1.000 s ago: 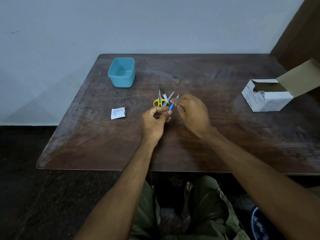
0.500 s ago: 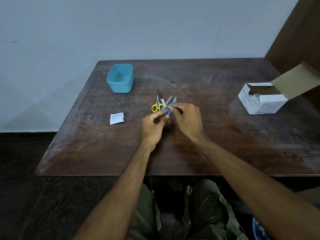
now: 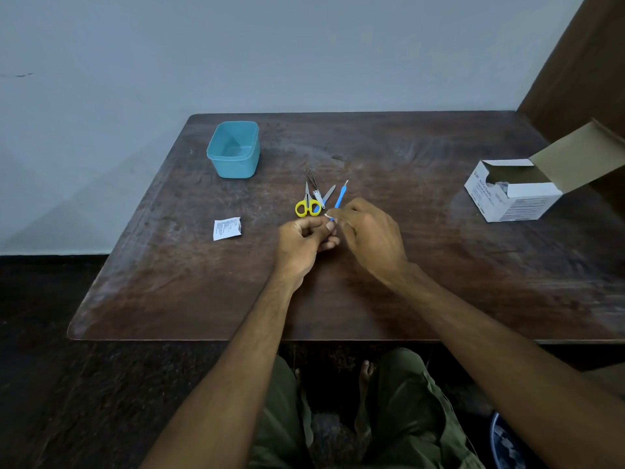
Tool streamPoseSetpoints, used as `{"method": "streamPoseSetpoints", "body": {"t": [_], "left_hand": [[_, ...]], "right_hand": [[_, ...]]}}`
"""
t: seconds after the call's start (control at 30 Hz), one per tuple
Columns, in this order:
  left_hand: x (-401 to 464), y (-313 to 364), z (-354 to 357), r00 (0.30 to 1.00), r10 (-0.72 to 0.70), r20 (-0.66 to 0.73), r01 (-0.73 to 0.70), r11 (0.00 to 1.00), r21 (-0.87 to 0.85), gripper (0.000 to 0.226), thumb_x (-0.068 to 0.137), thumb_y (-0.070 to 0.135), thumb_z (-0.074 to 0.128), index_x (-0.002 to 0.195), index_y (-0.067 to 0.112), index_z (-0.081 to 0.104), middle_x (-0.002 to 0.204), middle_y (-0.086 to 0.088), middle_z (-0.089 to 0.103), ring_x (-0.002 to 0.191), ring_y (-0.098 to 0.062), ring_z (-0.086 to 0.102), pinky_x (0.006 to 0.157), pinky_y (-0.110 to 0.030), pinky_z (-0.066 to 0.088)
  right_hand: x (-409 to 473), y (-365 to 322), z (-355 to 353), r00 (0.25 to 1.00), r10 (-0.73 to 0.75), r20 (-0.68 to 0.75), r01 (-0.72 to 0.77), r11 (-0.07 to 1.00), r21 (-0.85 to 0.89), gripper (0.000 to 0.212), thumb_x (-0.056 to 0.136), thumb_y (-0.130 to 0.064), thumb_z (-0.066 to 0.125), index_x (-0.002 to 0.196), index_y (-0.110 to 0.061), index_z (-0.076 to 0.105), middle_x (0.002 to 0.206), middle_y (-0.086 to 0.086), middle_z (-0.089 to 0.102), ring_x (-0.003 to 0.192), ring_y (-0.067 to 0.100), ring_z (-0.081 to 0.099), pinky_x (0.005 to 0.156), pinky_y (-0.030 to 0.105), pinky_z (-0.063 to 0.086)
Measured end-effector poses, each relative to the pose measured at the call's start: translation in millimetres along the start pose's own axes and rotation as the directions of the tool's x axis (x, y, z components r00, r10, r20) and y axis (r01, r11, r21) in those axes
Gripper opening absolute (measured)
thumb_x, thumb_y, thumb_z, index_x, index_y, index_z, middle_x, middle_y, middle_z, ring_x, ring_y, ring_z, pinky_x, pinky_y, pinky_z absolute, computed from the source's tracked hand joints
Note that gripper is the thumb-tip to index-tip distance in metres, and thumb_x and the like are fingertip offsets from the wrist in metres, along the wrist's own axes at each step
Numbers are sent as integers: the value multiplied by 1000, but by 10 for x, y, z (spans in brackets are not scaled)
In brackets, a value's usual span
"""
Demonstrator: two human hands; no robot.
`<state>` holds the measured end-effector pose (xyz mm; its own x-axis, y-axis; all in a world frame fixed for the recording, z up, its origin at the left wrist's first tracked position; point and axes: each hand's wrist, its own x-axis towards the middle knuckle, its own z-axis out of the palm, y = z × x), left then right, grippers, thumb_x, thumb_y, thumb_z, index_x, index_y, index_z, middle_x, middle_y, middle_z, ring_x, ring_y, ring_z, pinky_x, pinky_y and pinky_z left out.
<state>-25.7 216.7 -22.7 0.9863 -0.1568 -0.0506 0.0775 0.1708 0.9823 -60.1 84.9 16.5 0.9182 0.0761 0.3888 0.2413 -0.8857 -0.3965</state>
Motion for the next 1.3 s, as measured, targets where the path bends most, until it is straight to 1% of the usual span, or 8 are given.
{"method": "streamPoseSetpoints", "body": {"t": [0.2,0.37,0.5,0.6,0.77,0.97,1.2,1.3], "left_hand": [[-20,19,-10,1000,0,7,0,1000,-2,10,88,3,65,88,10,71,68,1,71,59,-10,67,60,-15,54],[-30,28,-25,1000,9,2,-9,999,-35,9,89,1,63,88,5,71,70,0,72,60,-8,67,60,-14,54],[-37,33,-13,1000,9,15,-9,1000,-22,12,90,2,62,90,9,71,69,2,72,60,-8,67,60,-13,53],[-47,34,-16,1000,20,22,-19,1000,-15,13,90,2,62,90,10,72,69,1,72,60,-8,67,59,-14,53],[-34,23,-16,999,27,17,-27,1000,3,14,93,2,59,87,7,70,67,2,71,59,-7,66,59,-15,54],[-35,1,-4,998,31,61,-36,997,72,16,96,3,54,93,9,68,67,3,70,60,-8,67,60,-15,54],[-44,18,-42,990,72,118,-86,989,116,22,97,1,49,92,9,69,72,-1,67,60,-8,64,60,-17,52],[-47,19,-21,991,63,115,-82,981,175,21,99,2,46,97,5,67,70,-3,63,54,-6,60,54,-17,49]], "right_hand": [[144,64,-40,996,67,-58,-65,998,20,30,92,-15,52,118,-22,66,107,5,63,94,28,60,73,42,52],[-44,-42,-7,997,-78,22,77,997,23,31,89,-18,50,114,-17,68,100,8,62,88,30,60,65,42,53],[122,77,-71,999,22,-28,-21,999,41,31,92,-12,49,115,-18,69,104,8,66,94,29,62,75,42,52],[203,115,-79,994,63,-93,-55,995,88,29,90,-5,53,111,-15,71,97,10,68,90,30,63,76,39,51],[16,27,-2,998,-50,44,46,995,89,29,92,-14,51,114,-19,69,101,9,66,91,28,62,73,42,52],[209,147,-98,997,74,-29,-72,995,65,29,93,-10,52,114,-17,70,102,9,69,96,29,62,81,42,49],[5,4,-53,998,-39,53,37,998,41,29,92,-15,51,114,-18,69,106,11,65,97,31,60,77,43,52],[119,84,-85,1000,20,17,-21,999,44,28,94,-13,50,113,-17,70,104,11,68,97,29,61,79,42,50]]}}
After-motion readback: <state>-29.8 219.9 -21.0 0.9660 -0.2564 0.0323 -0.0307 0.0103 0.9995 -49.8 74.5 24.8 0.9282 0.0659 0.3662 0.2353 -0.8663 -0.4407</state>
